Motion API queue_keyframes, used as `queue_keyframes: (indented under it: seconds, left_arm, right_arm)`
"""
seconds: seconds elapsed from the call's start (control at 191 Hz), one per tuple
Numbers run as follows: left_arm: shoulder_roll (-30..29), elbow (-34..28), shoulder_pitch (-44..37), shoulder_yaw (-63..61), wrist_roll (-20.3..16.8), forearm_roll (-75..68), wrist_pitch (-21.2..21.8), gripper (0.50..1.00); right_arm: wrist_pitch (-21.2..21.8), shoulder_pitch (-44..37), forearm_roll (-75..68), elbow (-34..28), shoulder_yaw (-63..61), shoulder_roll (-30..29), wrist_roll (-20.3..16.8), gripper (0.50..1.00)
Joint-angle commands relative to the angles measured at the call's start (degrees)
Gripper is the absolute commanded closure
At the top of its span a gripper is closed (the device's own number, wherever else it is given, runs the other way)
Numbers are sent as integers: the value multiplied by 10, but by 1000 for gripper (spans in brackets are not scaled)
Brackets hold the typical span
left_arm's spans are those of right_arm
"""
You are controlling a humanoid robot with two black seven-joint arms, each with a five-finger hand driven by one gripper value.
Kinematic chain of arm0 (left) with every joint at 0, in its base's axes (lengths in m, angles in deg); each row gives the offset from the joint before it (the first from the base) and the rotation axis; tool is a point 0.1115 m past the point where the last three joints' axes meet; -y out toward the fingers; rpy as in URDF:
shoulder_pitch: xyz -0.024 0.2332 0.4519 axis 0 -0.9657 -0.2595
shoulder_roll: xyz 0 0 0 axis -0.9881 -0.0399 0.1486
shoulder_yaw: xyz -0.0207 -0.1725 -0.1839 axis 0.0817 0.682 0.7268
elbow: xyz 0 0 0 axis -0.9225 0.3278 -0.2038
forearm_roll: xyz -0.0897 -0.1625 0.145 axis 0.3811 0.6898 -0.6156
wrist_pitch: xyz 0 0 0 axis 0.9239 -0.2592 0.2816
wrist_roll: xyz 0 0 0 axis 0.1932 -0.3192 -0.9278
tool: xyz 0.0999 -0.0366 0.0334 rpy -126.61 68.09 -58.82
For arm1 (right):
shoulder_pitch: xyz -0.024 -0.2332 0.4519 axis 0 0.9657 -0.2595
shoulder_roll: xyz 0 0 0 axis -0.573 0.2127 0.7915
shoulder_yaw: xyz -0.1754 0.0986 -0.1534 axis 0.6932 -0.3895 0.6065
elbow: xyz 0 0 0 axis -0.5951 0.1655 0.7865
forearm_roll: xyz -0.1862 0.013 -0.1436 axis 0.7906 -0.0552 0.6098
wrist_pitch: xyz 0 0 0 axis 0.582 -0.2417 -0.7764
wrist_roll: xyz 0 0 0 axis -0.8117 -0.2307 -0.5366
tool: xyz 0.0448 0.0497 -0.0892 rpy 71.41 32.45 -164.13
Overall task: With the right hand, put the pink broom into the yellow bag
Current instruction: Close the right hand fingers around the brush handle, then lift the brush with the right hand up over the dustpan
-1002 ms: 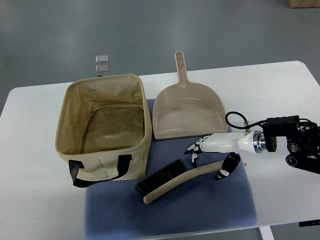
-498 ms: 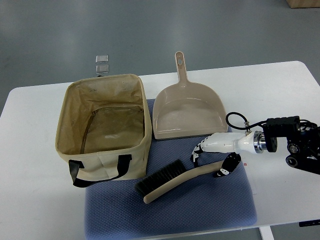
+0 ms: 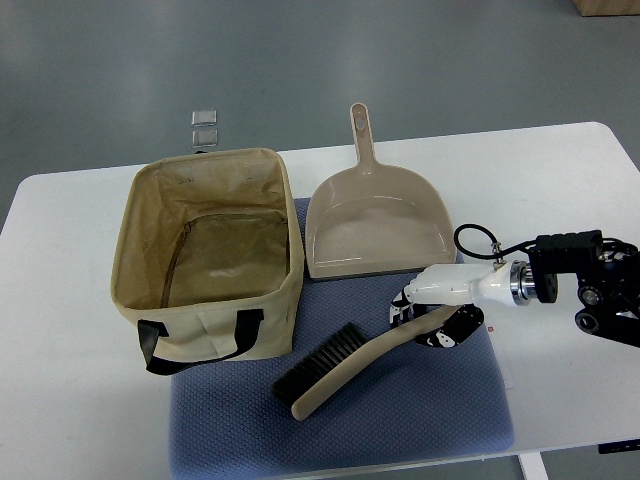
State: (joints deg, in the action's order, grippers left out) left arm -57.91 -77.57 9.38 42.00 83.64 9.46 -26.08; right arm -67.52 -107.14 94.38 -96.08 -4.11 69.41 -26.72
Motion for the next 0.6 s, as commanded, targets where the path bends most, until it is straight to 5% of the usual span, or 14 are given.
queue_keyframes:
  seconds: [0.0,0.593]
  left_arm:
    - [0,0,0,0,-1,0,0,500]
    - [0,0,0,1,-1,0,0,500]
  right_arm:
    - [0,0,-1,-1,0,2,5,1000]
    - [8,-6,-38,-9,-57,68,52,1000]
